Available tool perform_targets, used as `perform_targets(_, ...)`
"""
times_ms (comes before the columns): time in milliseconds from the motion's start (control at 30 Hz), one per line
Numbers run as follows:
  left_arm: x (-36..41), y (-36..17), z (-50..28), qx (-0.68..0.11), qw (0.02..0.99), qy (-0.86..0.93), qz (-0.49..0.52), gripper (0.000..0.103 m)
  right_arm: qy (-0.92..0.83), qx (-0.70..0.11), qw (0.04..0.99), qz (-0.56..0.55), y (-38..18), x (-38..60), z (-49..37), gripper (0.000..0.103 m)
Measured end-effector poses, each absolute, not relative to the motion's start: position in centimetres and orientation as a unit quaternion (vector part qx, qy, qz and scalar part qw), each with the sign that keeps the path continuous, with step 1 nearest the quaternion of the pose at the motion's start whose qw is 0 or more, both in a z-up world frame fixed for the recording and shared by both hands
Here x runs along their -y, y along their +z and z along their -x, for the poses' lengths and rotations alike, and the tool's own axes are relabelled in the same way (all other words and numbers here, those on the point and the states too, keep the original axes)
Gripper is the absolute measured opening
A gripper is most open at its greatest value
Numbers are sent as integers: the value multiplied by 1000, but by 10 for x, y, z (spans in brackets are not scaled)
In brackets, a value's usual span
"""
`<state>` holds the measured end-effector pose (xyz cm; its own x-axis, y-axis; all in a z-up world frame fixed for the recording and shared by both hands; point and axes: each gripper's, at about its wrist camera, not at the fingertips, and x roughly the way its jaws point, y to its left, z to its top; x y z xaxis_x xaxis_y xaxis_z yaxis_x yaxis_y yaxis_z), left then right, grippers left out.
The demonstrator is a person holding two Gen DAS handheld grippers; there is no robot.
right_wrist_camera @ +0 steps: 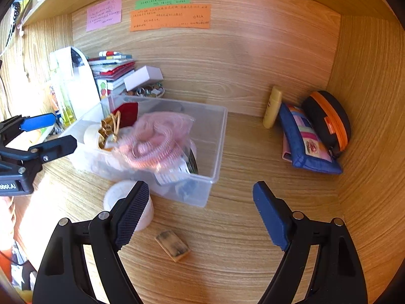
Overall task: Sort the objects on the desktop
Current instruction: 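Grasp the white round lid with the left gripper while the right grasps the small block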
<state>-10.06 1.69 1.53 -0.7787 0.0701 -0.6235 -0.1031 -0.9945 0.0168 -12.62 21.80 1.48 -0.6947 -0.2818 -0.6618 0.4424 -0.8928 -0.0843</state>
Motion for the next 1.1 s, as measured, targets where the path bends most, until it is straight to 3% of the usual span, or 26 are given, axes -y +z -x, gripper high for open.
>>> perform_targets(867,-68,-55,117,-41,117,891,436,92,-863,-165,243,-412,-50,-216,113,82)
perform_targets(1000,-73,-58,126,-38,123,886,445,92,-858,-169,252,-414,-51,-212,115,79)
perform_targets(1100,-76,-60,133,-34,129,882,452,92,-854,-173,259,-416,-51,-209,117,68)
